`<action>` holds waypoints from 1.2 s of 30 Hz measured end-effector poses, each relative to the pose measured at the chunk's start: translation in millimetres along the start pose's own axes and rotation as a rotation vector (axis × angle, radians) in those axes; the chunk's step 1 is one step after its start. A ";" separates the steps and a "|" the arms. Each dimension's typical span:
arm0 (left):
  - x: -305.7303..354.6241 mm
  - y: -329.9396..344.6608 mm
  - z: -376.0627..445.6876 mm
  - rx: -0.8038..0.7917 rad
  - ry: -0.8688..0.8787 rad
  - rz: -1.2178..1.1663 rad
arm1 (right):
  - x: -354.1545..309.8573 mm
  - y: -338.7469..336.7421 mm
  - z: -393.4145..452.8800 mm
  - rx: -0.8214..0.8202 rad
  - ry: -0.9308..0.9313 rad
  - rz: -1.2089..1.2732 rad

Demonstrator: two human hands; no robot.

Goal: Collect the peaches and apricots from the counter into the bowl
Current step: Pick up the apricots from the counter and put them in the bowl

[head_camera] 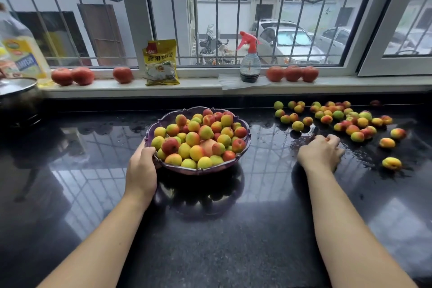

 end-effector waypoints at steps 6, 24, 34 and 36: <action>1.9 2.0 -1.3 -0.008 0.000 0.000 | -13.9 3.1 -7.5 -0.018 -0.119 -0.117; -4.4 0.1 -0.1 0.049 -0.037 -0.104 | -120.3 -36.5 -119.9 -0.054 -0.839 0.702; 0.1 12.2 1.6 -0.079 -0.005 0.007 | -82.5 -10.3 -85.5 -0.031 -0.433 0.795; -0.2 13.7 3.1 -0.020 0.007 0.089 | -65.8 -3.5 -67.9 -0.050 -0.265 0.731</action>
Point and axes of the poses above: each hand's wrist, its own z-axis towards the middle knuckle, its own y-axis out of the palm, x = y × z, the point moved 5 cm from there along z, towards the middle knuckle, and after that the axes turned 10 degrees about -z, right-handed, at the moved point
